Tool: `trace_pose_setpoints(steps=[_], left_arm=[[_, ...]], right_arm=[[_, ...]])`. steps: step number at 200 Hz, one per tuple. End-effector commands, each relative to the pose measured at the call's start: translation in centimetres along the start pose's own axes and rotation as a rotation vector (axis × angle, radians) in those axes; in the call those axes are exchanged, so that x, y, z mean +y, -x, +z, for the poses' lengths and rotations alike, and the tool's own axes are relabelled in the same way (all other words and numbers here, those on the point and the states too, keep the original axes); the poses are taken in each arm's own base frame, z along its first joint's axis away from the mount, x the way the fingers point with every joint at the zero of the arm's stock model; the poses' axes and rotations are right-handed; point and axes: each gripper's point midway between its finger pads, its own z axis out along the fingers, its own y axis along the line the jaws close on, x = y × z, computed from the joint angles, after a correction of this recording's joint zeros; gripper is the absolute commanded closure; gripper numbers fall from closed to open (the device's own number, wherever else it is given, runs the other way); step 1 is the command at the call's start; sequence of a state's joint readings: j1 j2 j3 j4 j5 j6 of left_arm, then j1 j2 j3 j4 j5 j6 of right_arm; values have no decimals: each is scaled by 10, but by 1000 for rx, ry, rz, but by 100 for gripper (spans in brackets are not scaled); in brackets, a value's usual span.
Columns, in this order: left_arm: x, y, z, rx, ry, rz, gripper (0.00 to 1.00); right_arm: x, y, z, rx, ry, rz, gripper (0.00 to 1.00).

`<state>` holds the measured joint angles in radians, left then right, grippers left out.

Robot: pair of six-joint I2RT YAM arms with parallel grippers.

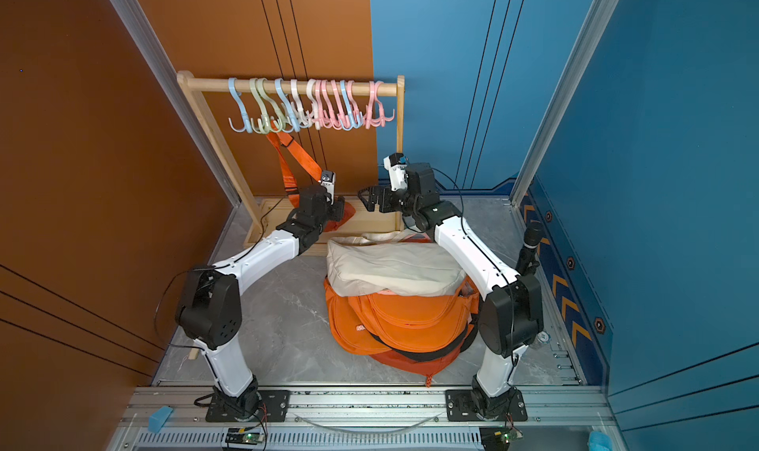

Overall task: Take the bag off the hook
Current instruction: Adjust the bag at the hook, then pick up the bag from the hook.

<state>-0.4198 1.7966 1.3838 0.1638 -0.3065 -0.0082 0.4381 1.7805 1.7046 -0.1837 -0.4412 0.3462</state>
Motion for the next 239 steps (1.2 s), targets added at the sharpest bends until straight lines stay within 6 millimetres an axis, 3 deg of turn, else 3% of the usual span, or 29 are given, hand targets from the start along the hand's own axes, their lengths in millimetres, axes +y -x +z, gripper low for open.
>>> trace_pose_setpoints(steps=[1,37,63,68,79,83,96,106,112,127,158,161,169,197,217,239], left_arm=[[9,23,-29,-86,-19,-58,33],[32,19,-71,-127,5,-146,17],[50,24,-98,-177,26,-205,17],[53,12,-99,-159,32,-210,17],[59,14,-103,-170,32,-227,17],[61,15,-103,-171,31,-229,17],[68,20,-102,-172,43,-239,17],[75,17,-98,-152,52,-252,16],[80,33,-98,-183,51,-272,15],[88,42,-85,-187,48,-291,0],[102,60,-41,-158,74,-288,2],[104,61,-38,-158,76,-290,2],[108,67,-27,-167,80,-303,2],[106,75,13,-138,55,-319,0],[102,73,32,-120,42,-322,12],[97,71,33,-115,27,-334,56]], right_arm=[[8,0,12,28,0,-45,0],[28,12,31,22,42,-73,0],[39,16,53,26,75,-88,0],[41,16,57,32,80,-88,0],[48,23,59,28,91,-95,0],[42,15,70,50,86,-87,0],[43,14,76,55,88,-86,0],[43,15,76,52,88,-88,0],[43,16,76,51,85,-89,0],[39,15,73,58,76,-88,0],[33,6,67,76,56,-97,0],[39,15,56,57,60,-107,0],[39,14,52,58,55,-115,0],[35,10,37,58,32,-140,0],[31,11,27,49,23,-137,0],[26,14,19,32,17,-134,0]])
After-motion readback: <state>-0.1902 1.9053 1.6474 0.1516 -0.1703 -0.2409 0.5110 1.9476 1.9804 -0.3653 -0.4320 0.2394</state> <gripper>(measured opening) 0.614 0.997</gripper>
